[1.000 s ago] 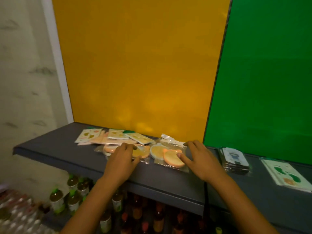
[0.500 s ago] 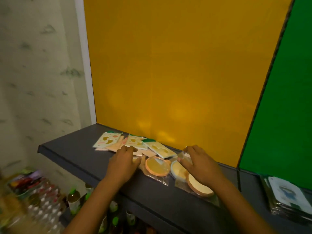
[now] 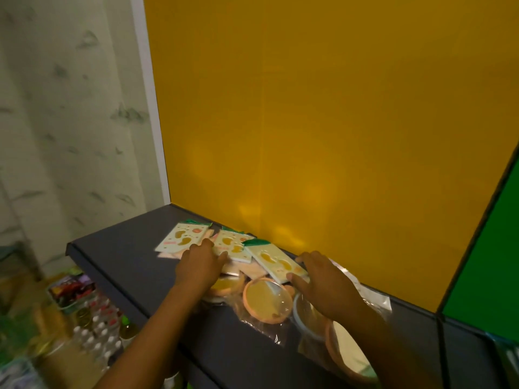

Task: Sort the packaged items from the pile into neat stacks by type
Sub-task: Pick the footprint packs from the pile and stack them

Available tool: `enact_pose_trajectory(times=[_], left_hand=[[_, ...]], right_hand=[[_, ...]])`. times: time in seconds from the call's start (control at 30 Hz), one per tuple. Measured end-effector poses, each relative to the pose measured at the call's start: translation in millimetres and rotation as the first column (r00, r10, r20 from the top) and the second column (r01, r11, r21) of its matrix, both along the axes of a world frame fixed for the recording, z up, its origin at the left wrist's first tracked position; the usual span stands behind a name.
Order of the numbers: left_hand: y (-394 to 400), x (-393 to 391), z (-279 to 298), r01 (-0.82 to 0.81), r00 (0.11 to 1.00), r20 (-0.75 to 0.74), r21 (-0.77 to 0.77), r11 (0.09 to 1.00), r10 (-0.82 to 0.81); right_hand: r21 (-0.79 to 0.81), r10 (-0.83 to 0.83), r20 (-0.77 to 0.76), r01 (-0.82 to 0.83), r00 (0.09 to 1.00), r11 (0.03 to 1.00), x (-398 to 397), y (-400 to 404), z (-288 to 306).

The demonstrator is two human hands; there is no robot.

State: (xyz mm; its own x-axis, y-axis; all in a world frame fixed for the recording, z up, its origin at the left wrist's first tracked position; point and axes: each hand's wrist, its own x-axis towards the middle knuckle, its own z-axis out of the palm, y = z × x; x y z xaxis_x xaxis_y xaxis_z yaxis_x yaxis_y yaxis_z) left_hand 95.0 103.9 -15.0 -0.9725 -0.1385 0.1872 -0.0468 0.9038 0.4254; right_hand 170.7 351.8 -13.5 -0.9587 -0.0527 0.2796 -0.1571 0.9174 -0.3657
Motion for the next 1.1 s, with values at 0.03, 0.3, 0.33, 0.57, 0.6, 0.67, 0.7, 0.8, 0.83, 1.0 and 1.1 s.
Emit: enact_pose_trajectory(times=[0.03, 0.3, 0.33, 0.57, 0.6, 0.67, 0.7, 0.8, 0.83, 1.0, 1.1], left_hand=[[2, -4, 1, -0.014, 1.000, 0.007, -0.001, 1.000, 0.014], [4, -35, 8, -0.077, 0.989, 0.132, 0.075, 0.994, 0.066], [0, -41, 8, -0.065, 0.989, 0.142, 0.132, 0.989, 0.046], [-30, -60, 16, -0.010, 0.992, 0.101, 0.635, 0.772, -0.070], [-33, -58, 19, -0.017, 0.992, 0.101, 0.700, 0.714, -0.075], [-40, -54, 25, -0.035, 0.991, 0.104, 0.799, 0.600, -0.082], [-43, -50, 28, -0.043, 0.991, 0.106, 0.843, 0.536, -0.088], [-51, -38, 34, -0.063, 0.985, 0.108, 0.953, 0.296, -0.137], [-54, -34, 34, -0.072, 0.981, 0.108, 0.974, 0.217, -0.159], [-67, -18, 29, -0.121, 0.965, 0.124, 0.992, 0.028, -0.232], [-74, -10, 23, -0.142, 0.957, 0.125, 0.989, -0.046, -0.261]], right_hand=[[0.006, 0.010, 0.002, -0.010, 1.000, 1.000, -3, 1, 0], [0.024, -0.015, -0.013, 0.015, 1.000, 1.000, -20, 11, 3], [0.032, -0.030, -0.016, 0.030, 0.999, 0.999, -21, 13, 2], [0.030, -0.073, 0.002, 0.073, 0.997, 0.997, -34, 18, 14], [0.028, -0.072, 0.012, 0.072, 0.997, 0.997, -37, 15, 15], [0.028, -0.068, 0.054, 0.067, 0.996, 0.997, -42, 9, 14], [0.026, -0.068, 0.081, 0.066, 0.994, 0.998, -45, 7, 14], [0.037, -0.073, 0.175, 0.068, 0.982, 0.997, -54, 0, 8], [0.033, -0.081, 0.213, 0.076, 0.974, 0.997, -58, -1, 5], [0.067, -0.113, 0.368, 0.095, 0.923, 0.993, -76, -9, -11], [0.081, -0.128, 0.367, 0.105, 0.921, 0.991, -86, -11, -20]])
